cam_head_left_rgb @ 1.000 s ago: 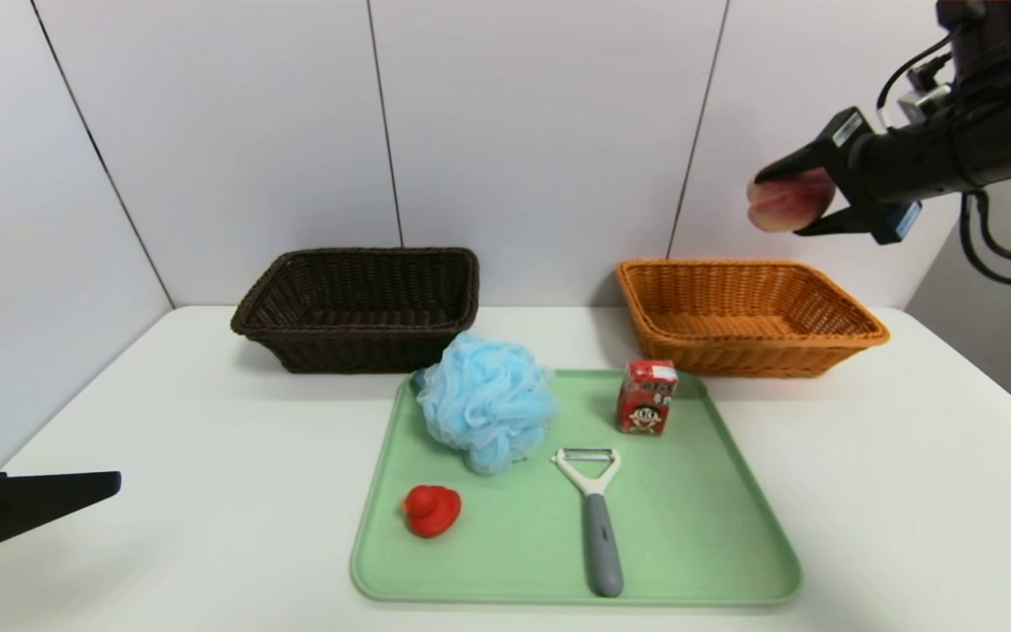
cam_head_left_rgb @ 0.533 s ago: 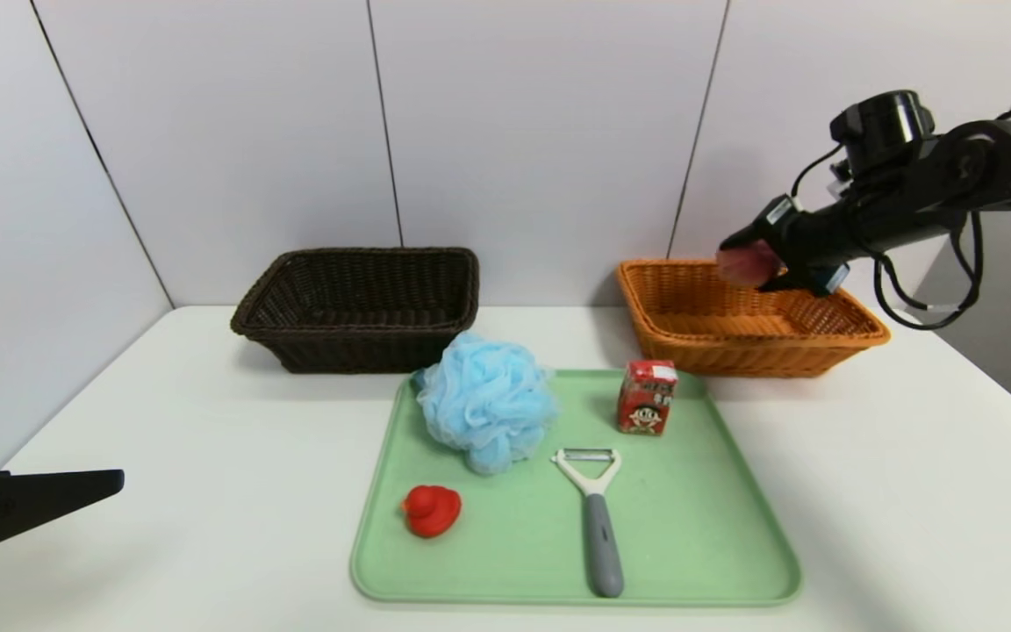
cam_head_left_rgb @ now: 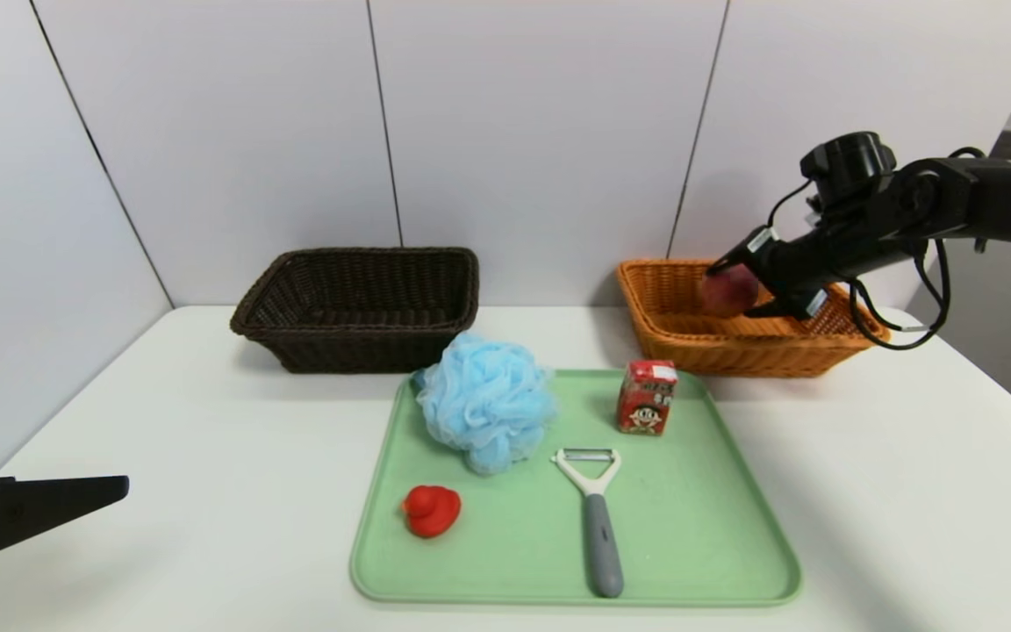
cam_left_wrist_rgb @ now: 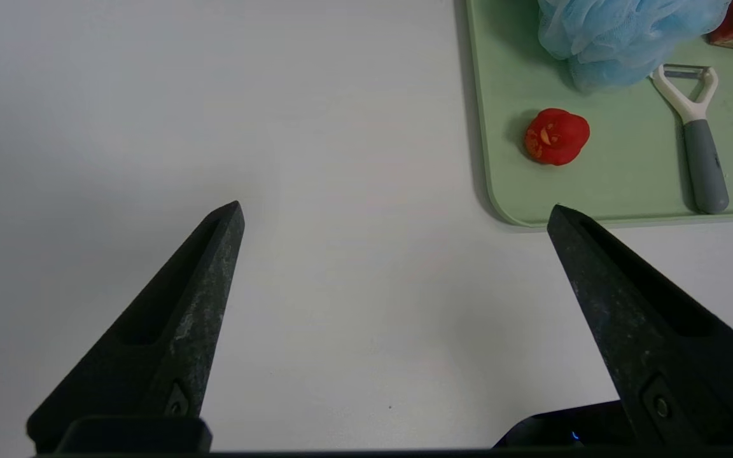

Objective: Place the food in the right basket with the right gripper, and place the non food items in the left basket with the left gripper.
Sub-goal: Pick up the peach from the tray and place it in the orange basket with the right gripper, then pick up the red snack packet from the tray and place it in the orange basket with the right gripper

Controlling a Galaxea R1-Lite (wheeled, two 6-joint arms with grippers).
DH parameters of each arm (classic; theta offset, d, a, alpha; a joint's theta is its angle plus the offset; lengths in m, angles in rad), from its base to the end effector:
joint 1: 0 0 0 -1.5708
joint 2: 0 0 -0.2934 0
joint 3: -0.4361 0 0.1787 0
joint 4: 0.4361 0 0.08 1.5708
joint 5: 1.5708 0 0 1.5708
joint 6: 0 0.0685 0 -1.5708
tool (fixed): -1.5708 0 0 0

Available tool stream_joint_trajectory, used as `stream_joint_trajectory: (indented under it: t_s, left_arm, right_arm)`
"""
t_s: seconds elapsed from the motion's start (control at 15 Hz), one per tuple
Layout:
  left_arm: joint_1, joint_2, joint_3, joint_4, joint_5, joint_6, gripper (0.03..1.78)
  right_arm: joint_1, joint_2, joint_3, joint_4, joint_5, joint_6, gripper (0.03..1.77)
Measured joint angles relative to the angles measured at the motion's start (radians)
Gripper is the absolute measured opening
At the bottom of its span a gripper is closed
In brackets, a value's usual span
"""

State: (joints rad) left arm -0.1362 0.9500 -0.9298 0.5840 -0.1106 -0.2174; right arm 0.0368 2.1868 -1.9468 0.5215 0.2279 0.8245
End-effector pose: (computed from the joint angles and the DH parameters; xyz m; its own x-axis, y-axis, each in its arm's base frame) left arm 0.1126 -0.0231 0.2267 0.7954 -0.2204 -0.5646 0.0982 0.9661 -0.2387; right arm 0.4501 0.0321 0.1730 0.6963 0.2517 -0.6722 0.3710 0.6755 0.6373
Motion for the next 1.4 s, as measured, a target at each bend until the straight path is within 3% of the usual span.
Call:
stream_joint_trajectory:
  t_s: [0.47, 0.87, 1.2, 1.4]
  left_arm:
    - [0.0, -0.011, 0.001, 0.0, 0.0, -0.001, 1.69]
    - [0.0, -0.02, -0.006, -0.081, -0.002, -0.015, 1.69]
    - [-0.025, -0.028, -0.004, -0.072, -0.004, -0.011, 1.69]
    - [-0.034, -0.033, -0.008, -0.053, -0.003, -0.015, 1.69]
  right_arm:
    - [0.0, -0.029, 0.0, -0.001, -0.001, 0.001, 1.52]
    - [0.079, -0.304, -0.001, 0.037, 0.003, -0.032, 1.63]
    - [0.23, -0.531, 0.001, 0.403, -0.018, -0.234, 1.67]
    - [0.288, -0.575, 0.001, 0.536, -0.018, -0.186, 1.68]
